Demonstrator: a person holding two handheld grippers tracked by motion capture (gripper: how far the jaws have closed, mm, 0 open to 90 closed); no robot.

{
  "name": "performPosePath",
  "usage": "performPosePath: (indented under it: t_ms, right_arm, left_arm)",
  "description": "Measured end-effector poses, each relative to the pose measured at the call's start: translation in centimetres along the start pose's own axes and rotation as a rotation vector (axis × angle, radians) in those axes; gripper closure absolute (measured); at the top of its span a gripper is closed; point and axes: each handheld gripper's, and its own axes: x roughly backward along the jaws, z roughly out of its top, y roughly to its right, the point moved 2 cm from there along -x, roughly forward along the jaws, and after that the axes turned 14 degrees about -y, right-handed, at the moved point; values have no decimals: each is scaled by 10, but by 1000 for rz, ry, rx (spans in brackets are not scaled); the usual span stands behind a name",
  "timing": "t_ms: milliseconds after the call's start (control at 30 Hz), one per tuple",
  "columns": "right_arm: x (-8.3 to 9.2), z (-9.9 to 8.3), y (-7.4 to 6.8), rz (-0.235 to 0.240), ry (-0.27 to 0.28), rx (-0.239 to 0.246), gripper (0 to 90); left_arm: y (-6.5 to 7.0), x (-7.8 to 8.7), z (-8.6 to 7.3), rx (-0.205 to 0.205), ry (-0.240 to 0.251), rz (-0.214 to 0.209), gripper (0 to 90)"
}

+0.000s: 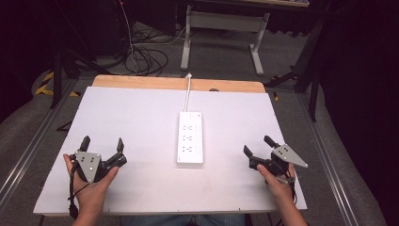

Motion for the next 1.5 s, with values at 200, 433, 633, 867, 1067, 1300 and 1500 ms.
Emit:
performPosePath:
  t_ms: [200, 433, 633, 867, 1067, 1300, 1500]
  right_arm:
    - [0, 0, -1, -5, 4, 1, 79]
    - [0, 1, -1, -12, 17, 0, 83]
    - [1, 1, -1, -18, 15, 8, 85]
    - [2, 1, -1, -5, 12, 4, 167]
    - [5, 3, -3, 19, 14, 12, 303]
    - [7, 4, -7, 87, -11, 18, 553]
    - [8, 5, -10, 134, -43, 24, 730]
  left_arm:
    - [0, 0, 0, 1, 1, 1, 50]
    - [1, -1, 0, -8, 3, 1, 54]
    - [1, -1, 0, -7, 2, -1, 58]
    - [1, -1, 0, -7, 3, -5, 60]
    - [2, -1, 0, -11, 1, -7, 62]
    - [2, -2, 0, -11, 2, -11, 66]
    - [3, -1, 0, -12, 2, -16, 70]
